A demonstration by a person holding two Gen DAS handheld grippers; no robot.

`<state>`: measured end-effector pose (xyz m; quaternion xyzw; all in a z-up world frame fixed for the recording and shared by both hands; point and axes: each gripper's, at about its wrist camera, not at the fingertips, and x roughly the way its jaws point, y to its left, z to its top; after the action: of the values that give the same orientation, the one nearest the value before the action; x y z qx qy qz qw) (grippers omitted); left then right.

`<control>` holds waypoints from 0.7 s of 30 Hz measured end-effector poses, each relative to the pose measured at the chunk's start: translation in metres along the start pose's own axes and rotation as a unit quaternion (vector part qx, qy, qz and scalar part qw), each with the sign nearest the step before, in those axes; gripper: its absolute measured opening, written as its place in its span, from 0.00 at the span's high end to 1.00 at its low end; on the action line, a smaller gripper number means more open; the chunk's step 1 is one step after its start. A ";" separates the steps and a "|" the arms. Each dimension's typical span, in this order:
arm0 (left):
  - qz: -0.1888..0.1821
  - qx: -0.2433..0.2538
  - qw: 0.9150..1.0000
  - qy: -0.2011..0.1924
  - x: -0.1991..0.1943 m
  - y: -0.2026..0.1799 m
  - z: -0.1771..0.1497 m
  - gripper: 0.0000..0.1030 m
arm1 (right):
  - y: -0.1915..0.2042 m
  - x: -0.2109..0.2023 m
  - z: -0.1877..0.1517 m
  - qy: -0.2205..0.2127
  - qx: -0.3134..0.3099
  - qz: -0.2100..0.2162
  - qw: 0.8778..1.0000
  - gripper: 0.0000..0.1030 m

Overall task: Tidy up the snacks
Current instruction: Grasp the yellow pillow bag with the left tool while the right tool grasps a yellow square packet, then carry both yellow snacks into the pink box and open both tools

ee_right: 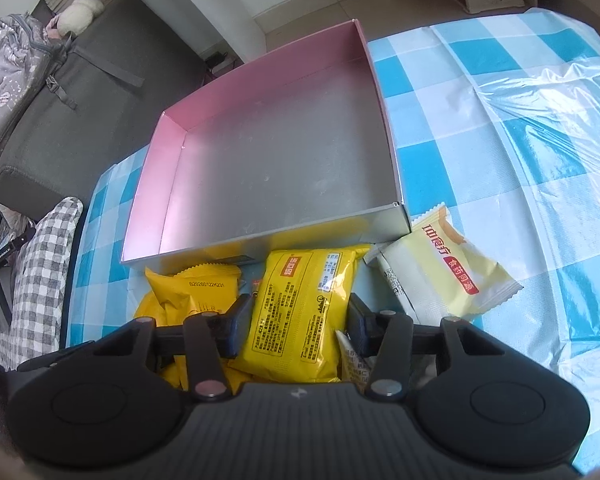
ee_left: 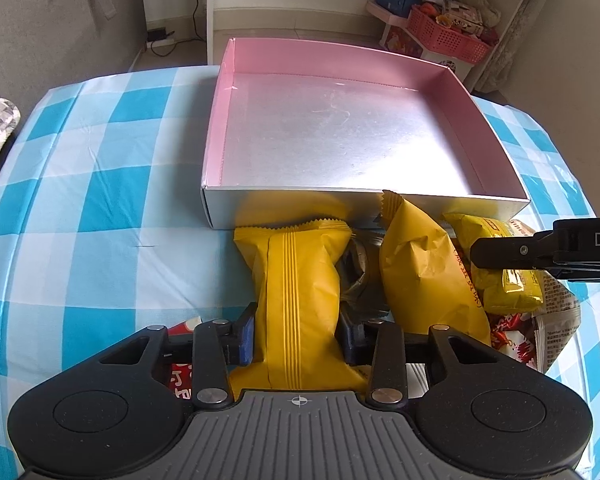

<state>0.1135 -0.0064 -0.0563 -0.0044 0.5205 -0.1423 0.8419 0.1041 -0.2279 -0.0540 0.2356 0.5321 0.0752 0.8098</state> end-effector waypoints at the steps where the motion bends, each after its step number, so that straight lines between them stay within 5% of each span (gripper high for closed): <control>1: 0.000 0.000 1.000 -0.002 -0.002 0.000 0.000 0.65 | -0.001 -0.001 0.000 -0.001 0.002 0.000 1.000 0.59; 16: 0.004 -0.009 0.999 -0.050 -0.038 0.007 0.000 0.66 | 0.004 -0.030 0.000 -0.036 0.004 0.025 0.999 0.82; 21: 0.005 -0.013 0.997 -0.071 -0.050 0.005 0.002 0.66 | 0.011 -0.038 0.000 -0.047 0.003 0.036 0.998 0.83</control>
<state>0.0952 0.0106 -0.0123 -0.0223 0.4616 -0.1308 0.8771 0.0892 -0.2325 -0.0180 0.2600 0.4844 0.0916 0.8303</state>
